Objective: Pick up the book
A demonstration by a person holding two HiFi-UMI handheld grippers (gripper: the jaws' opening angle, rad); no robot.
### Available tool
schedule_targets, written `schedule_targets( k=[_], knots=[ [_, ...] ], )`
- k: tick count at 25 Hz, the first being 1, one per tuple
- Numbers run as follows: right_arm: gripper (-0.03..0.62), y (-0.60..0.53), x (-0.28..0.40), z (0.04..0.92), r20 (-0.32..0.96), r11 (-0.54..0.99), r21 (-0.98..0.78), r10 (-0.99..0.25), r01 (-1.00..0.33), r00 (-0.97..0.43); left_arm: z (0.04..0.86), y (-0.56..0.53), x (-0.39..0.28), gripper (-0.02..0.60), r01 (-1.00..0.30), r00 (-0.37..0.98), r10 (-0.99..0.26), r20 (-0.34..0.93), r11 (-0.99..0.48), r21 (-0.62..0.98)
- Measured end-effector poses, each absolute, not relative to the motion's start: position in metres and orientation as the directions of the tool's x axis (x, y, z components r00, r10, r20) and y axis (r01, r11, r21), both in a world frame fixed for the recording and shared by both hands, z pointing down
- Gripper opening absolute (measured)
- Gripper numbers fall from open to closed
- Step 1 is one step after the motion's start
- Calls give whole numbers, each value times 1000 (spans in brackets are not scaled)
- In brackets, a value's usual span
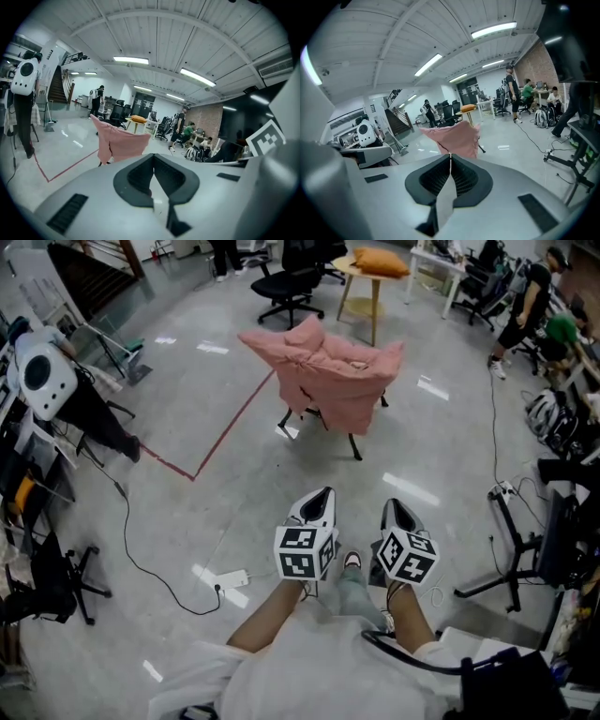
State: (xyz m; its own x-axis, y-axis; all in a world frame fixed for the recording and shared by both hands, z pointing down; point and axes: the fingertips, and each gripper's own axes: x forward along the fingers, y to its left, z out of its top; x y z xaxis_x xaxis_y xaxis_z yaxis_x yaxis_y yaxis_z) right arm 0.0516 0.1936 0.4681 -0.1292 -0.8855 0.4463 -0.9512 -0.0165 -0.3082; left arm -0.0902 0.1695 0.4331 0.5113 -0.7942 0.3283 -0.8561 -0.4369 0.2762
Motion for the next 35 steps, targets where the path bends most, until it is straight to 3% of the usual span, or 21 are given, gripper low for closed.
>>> schedule_targets(
  k=[17, 35],
  knots=[
    [31, 38, 120, 463, 436, 112, -313, -865, -943, -247, 422, 26, -12, 9, -897, 429, -845, 319, -358, 258],
    [31, -51, 174, 474, 453, 164, -295, -844, -941, -289, 442, -59, 23, 9, -920, 378, -854, 359, -302, 250]
  ],
)
